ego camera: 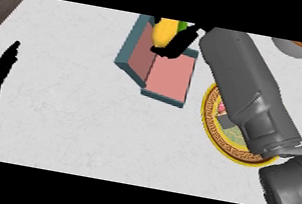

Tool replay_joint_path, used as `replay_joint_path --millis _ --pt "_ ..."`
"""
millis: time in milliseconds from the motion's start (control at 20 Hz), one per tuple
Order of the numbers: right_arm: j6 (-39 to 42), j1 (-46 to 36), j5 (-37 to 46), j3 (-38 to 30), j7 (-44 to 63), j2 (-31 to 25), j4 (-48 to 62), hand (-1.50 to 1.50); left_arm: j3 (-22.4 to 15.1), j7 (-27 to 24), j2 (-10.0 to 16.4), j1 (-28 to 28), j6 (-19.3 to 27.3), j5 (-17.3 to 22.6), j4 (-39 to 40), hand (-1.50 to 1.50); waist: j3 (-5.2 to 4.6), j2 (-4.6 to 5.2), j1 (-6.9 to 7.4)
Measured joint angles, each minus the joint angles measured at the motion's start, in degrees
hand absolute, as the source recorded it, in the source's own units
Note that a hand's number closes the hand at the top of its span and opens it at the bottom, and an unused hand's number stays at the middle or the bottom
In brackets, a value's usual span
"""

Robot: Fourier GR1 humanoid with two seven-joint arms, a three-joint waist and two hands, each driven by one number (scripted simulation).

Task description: Pick the lemon from the plate and place it in the cardboard box

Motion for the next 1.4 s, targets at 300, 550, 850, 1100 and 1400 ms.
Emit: replay_joint_path --millis 300,550,850,1100,1400 --pt "-5.25 -1.67 0.15 1.46 3.43 3.27 4.13 1.50 -0.77 0.79 -0.13 -1.73 -0.64 -0.43 0.26 0.00 -0.02 0.28 1.53" --pt "-7.81 -2.00 -1.03 2.03 7.82 4.15 7.94 -1.50 -1.77 0.69 -0.93 -3.25 -0.74 -0.93 0.91 0.00 -0.05 0.68 3.01" --pt "-6.78 -1.64 -3.21 1.61 10.01 4.44 11.08 -1.50 -2.30 -0.55 -1.42 -4.58 -0.64 -1.44 2.50 0.00 -0.07 1.07 4.42" --pt "-7.35 -0.63 -5.88 -0.05 6.62 4.53 10.44 -1.50 -2.35 -0.33 -1.64 -4.88 -0.58 -1.54 2.64 0.00 -0.01 1.06 4.44" --pt "-8.63 -0.43 -11.71 -5.30 3.44 4.52 8.49 -1.50 -1.61 0.13 -1.24 -4.98 -0.46 -1.30 2.27 0.00 0.04 1.02 3.54"
